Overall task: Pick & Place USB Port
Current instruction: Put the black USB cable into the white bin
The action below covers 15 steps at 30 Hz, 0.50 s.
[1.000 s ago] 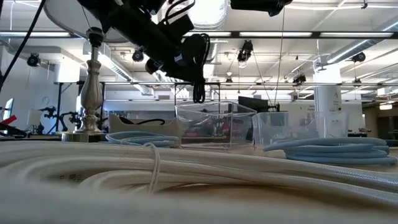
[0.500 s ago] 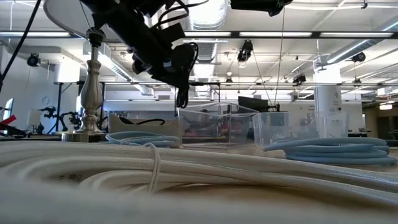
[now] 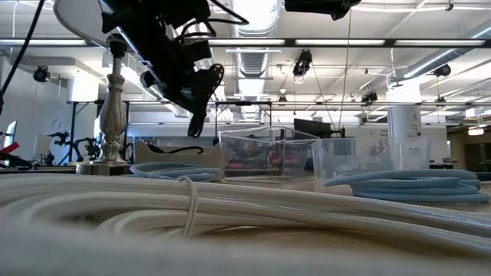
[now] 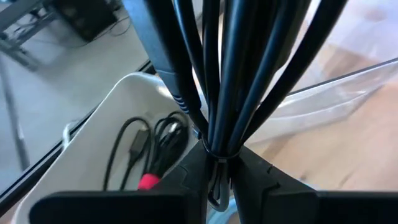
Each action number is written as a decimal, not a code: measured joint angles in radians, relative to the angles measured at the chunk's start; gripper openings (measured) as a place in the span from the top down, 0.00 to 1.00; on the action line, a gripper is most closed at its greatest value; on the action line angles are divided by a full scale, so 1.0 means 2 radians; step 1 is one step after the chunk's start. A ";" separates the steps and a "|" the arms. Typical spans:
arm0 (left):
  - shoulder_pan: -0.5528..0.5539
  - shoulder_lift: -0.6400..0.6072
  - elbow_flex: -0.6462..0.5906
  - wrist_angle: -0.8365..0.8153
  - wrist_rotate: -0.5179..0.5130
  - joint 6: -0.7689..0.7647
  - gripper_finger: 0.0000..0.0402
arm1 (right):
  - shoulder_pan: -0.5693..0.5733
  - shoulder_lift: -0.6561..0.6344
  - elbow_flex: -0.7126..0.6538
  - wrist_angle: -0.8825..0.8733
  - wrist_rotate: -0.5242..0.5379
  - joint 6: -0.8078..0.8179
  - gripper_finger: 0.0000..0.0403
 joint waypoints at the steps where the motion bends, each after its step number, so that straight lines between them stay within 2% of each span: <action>1: 0.003 0.000 0.000 -0.007 -0.001 -0.002 0.87 | 0.000 0.000 0.000 0.000 0.000 0.000 0.62; 10: 0.065 0.000 0.000 -0.065 -0.014 -0.017 0.87 | 0.000 0.000 0.000 0.000 0.000 0.000 0.62; 15: 0.109 0.001 -0.005 -0.072 0.004 -0.015 0.87 | 0.000 0.000 0.000 0.000 0.000 0.000 0.62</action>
